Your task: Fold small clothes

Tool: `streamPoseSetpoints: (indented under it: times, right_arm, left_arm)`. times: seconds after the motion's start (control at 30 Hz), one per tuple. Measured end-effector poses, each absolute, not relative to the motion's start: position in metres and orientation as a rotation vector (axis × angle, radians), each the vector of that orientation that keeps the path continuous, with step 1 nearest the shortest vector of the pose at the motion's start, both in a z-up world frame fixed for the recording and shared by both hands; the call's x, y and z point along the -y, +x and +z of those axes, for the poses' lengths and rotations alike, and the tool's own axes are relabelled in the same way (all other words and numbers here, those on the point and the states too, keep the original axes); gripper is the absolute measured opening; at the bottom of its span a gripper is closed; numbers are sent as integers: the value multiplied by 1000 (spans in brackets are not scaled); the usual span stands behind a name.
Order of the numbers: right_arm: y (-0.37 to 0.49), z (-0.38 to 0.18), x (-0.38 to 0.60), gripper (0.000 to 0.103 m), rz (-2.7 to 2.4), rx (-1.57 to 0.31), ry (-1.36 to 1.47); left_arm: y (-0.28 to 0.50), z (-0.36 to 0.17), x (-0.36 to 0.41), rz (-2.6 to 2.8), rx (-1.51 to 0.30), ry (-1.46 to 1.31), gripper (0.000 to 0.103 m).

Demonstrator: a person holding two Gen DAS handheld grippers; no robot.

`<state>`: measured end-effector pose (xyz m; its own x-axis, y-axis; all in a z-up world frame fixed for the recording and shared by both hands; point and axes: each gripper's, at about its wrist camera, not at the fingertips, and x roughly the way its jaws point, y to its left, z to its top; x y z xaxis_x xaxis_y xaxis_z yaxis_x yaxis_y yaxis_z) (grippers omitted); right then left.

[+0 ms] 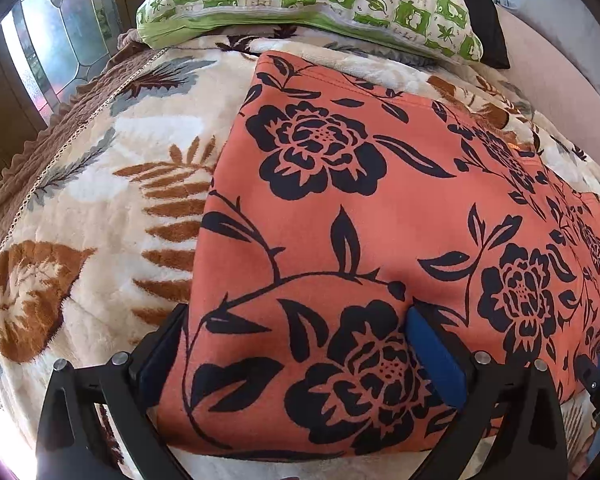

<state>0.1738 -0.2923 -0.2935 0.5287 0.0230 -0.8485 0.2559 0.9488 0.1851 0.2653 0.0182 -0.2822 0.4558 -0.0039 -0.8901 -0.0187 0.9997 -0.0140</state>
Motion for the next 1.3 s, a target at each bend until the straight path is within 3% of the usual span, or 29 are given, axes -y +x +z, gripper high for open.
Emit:
streamPoseSetpoints:
  times: [0.23, 0.4, 0.53, 0.6, 0.7, 1.3]
  right_arm:
    - [177, -272, 291, 103, -132, -1058, 320]
    - [153, -222, 304, 103, -179, -772, 294]
    - [179, -258, 317, 103, -200, -942, 309]
    - [193, -284, 318, 103, -193, -1030, 302]
    - [195, -278, 299, 103, -205, -991, 135]
    - [190, -284, 298, 103, -206, -925, 195]
  left_arm:
    - [265, -264, -8, 31, -1034, 63, 103]
    - [246, -239, 14, -80, -894, 77, 103]
    - [254, -269, 37, -121, -1049, 111, 103]
    - [250, -274, 48, -96, -1000, 186, 103]
    - [248, -274, 51, -88, -978, 201, 103]
    - [247, -280, 49, -127, -931, 219, 103]
